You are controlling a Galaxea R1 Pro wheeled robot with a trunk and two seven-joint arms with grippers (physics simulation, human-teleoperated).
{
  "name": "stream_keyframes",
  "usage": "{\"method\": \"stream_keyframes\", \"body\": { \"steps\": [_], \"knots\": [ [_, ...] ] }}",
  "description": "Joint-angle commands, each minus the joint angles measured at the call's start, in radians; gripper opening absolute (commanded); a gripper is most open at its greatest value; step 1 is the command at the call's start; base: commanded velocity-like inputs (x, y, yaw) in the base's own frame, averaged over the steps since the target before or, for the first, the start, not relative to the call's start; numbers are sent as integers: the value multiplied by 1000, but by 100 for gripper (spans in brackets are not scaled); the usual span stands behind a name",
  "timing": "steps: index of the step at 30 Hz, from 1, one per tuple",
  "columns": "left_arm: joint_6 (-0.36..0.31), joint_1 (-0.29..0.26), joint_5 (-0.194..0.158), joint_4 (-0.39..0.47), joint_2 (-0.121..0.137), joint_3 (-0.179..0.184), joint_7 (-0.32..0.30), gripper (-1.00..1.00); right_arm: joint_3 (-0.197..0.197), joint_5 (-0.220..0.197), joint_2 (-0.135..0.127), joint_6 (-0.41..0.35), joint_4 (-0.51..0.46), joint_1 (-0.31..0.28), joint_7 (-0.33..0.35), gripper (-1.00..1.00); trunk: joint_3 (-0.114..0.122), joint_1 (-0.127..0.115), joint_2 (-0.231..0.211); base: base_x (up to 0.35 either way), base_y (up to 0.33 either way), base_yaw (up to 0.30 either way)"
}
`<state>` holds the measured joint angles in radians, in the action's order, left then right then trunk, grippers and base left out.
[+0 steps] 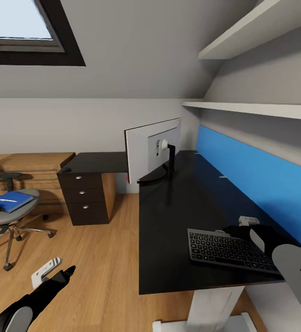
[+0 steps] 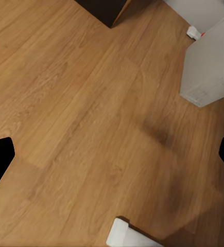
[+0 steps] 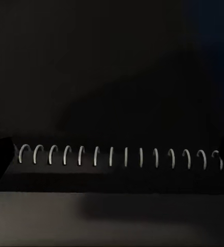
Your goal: In the bedroom, organize the workspace by keeping the computer under the desk, ensuring the monitor is on the desk, placing the keyboard on the desk next to the monitor, placing the mouse on the desk next to the keyboard, moving the folder from the swivel chair onto the desk next to the mouse, stacking the notebook on top of the folder with the pen on top of the notebook, and positioning the swivel chair next to the desk.
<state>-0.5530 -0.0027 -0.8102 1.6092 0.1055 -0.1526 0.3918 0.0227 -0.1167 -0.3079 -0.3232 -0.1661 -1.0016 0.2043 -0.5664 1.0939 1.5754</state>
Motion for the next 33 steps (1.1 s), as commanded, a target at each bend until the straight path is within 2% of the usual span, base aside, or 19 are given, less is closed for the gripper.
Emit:
{"method": "stream_keyframes", "body": {
  "steps": [1, 16, 33],
  "knots": [
    [-2, 0, -10, 2, 0, 1, 9, 100, 2, -12, 0, -7, -1, 0, 1, 100, -1, 0, 1, 0, 112, 0],
    [-2, 0, -12, -3, 1, 4, 8, 100, -1, -12, -2, 4, -3, 0, 5, 100, -1, 0, 1, 0, 31, 0],
    [-2, 0, -10, -3, 0, 4, 9, 100, 0, -12, -3, 4, -43, 0, 4, 100, 52, -65, -118, 0, 0, 0]
  ]
}}
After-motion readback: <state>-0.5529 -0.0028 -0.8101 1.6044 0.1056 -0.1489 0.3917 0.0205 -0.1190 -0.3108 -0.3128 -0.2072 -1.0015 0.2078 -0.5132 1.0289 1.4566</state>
